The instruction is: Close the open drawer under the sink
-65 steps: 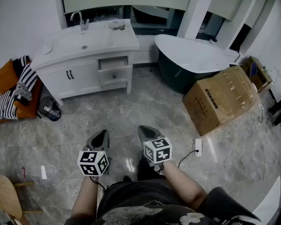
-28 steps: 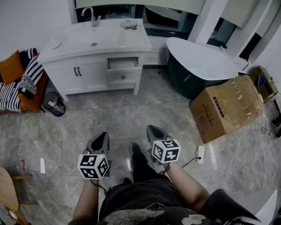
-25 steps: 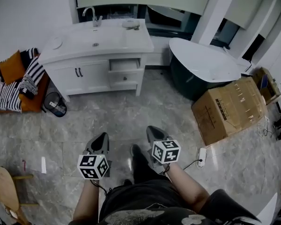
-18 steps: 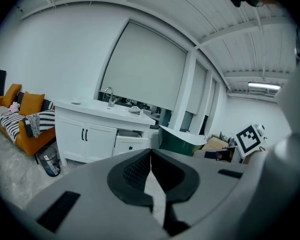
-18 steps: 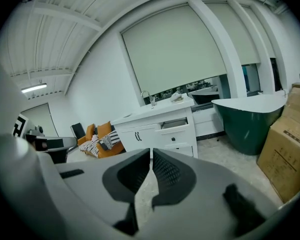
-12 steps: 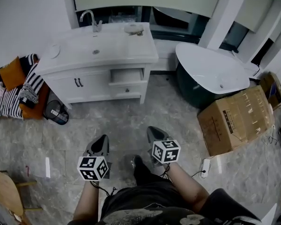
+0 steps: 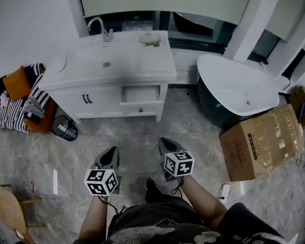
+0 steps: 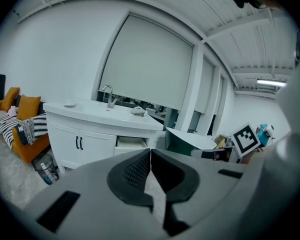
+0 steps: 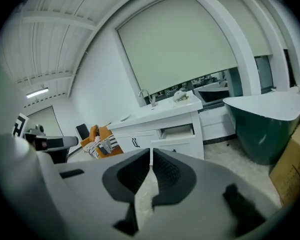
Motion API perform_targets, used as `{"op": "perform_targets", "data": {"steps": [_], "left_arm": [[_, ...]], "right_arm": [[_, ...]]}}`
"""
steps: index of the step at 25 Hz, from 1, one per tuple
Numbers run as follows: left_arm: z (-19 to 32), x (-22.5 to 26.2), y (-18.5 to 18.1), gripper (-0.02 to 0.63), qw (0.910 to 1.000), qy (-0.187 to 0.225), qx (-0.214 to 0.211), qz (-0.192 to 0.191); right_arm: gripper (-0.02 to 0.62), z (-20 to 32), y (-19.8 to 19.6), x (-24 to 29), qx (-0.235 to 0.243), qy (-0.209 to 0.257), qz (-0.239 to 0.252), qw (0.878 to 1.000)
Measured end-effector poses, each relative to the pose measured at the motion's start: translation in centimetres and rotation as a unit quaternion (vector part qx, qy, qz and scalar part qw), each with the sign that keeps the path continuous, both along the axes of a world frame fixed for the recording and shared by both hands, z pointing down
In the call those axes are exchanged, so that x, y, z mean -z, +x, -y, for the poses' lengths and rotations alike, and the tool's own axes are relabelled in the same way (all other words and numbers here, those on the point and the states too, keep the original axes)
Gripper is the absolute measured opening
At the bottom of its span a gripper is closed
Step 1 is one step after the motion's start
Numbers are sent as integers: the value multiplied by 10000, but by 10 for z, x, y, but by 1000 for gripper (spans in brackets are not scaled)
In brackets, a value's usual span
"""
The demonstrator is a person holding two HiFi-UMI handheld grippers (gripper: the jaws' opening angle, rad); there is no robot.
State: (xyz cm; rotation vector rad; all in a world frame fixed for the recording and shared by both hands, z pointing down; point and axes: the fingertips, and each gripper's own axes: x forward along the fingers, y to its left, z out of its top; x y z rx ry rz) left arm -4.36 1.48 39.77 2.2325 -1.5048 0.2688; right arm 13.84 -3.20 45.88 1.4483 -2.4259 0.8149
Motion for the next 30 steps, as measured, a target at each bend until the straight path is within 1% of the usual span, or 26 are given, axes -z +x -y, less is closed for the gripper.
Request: {"op": "perform_targets", "data": {"steps": [9,14,19,22,24,26,30], "left_arm": [[44,-5,3,15,9995,-90,295,35],[59,-4,6,15,9995,-48,237,225],[65,-10,3,15,9996,-111,233,141],[74,-19,0,15,9996,-192,194,121],[85,-24,-2,15,9996,-223,136,112],[96,-29,-4,15,9997,-226,71,102],[120,-42,-12,15,9995,-310,6,-9]], "right_arm": [[32,53,10,-18,165,-125,101,9997],[32,65,3,-21,228,-167,144,9995],[32,70,-4,-28,256,-254,103,9993],[32,75,-1,-32,100,-247,63,9996],[32,83,5,-33,-193,-147,73,9997],[32,89,9,-36,-423,-141,109,9989],[32,100,5,-52,-536,-315,4,9981]]}}
